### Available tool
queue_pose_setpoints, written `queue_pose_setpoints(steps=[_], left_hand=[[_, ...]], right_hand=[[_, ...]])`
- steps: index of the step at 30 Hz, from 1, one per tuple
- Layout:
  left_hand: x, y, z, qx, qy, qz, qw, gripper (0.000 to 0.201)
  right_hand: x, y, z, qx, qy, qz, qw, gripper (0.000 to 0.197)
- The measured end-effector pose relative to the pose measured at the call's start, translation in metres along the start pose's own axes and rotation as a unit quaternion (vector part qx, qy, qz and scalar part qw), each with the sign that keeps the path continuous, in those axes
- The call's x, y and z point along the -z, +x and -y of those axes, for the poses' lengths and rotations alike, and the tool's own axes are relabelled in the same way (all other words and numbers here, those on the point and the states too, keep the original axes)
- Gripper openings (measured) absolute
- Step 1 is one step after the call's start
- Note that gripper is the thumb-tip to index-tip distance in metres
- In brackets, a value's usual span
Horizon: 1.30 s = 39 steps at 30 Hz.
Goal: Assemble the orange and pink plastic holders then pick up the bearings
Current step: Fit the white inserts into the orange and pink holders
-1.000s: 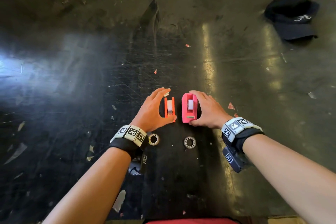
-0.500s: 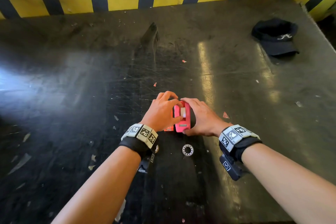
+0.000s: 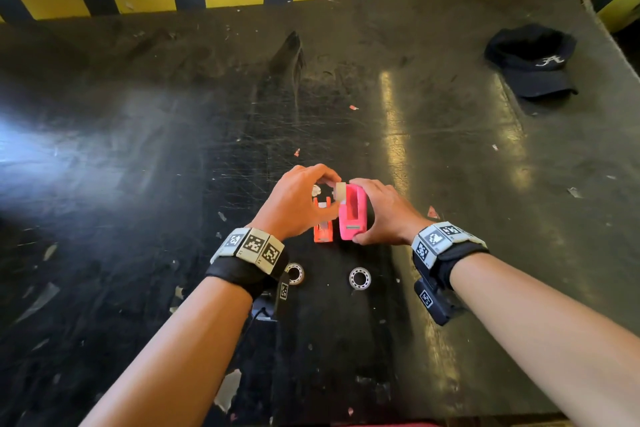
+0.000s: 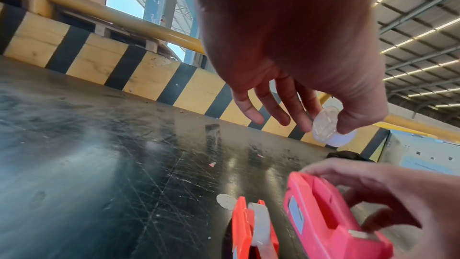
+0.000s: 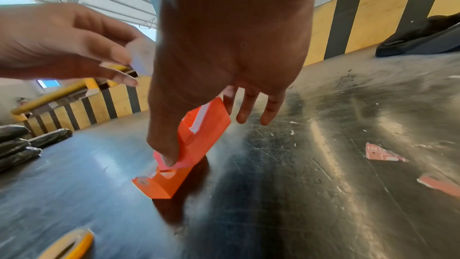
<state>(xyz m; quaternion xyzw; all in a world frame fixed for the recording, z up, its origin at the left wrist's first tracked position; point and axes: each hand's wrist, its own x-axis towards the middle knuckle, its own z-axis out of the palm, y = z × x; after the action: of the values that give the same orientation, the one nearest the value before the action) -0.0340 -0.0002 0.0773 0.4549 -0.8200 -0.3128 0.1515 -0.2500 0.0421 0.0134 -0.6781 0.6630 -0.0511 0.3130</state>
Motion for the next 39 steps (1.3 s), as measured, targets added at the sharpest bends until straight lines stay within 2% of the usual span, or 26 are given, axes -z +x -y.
queue_pose_setpoints(steps=[6, 15, 16, 17, 19, 20, 21, 23, 26, 39], left_hand=[[-0.002, -0.013, 0.017, 0.036, -0.006, 0.0, 0.999, 0.04], [-0.011, -0.015, 0.022, 0.05, -0.026, 0.005, 0.998, 0.042], [-0.011, -0.015, 0.022, 0.051, -0.027, 0.006, 0.998, 0.043], [-0.011, -0.015, 0.022, 0.053, -0.028, 0.007, 0.998, 0.043], [-0.009, -0.015, 0.023, 0.058, -0.033, 0.012, 0.998, 0.044], [-0.009, -0.016, 0.024, 0.063, -0.042, 0.014, 0.997, 0.045], [-0.008, -0.016, 0.023, 0.068, -0.052, 0.017, 0.996, 0.046], [-0.008, -0.016, 0.021, 0.074, -0.072, 0.022, 0.994, 0.047], [-0.009, -0.016, 0.016, 0.07, -0.084, 0.02, 0.994, 0.047], [-0.008, -0.018, 0.004, 0.055, -0.106, 0.012, 0.993, 0.044]], right_hand=[[-0.018, 0.017, -0.017, -0.036, -0.022, 0.041, 0.998, 0.123], [-0.019, 0.011, -0.016, -0.059, 0.014, 0.031, 0.998, 0.132], [-0.015, 0.008, -0.012, -0.051, 0.032, 0.004, 0.998, 0.122], [-0.01, 0.005, -0.008, -0.035, 0.057, -0.036, 0.997, 0.102], [0.001, 0.003, 0.0, 0.007, 0.121, -0.115, 0.986, 0.05], [0.007, 0.002, 0.006, 0.019, 0.155, -0.128, 0.979, 0.029], [0.012, -0.001, 0.012, 0.025, 0.186, -0.121, 0.975, 0.017], [0.018, -0.005, 0.02, 0.029, 0.224, -0.092, 0.97, 0.011], [0.021, -0.008, 0.025, 0.028, 0.221, -0.075, 0.972, 0.011], [0.017, -0.01, 0.027, 0.025, 0.224, -0.072, 0.972, 0.007]])
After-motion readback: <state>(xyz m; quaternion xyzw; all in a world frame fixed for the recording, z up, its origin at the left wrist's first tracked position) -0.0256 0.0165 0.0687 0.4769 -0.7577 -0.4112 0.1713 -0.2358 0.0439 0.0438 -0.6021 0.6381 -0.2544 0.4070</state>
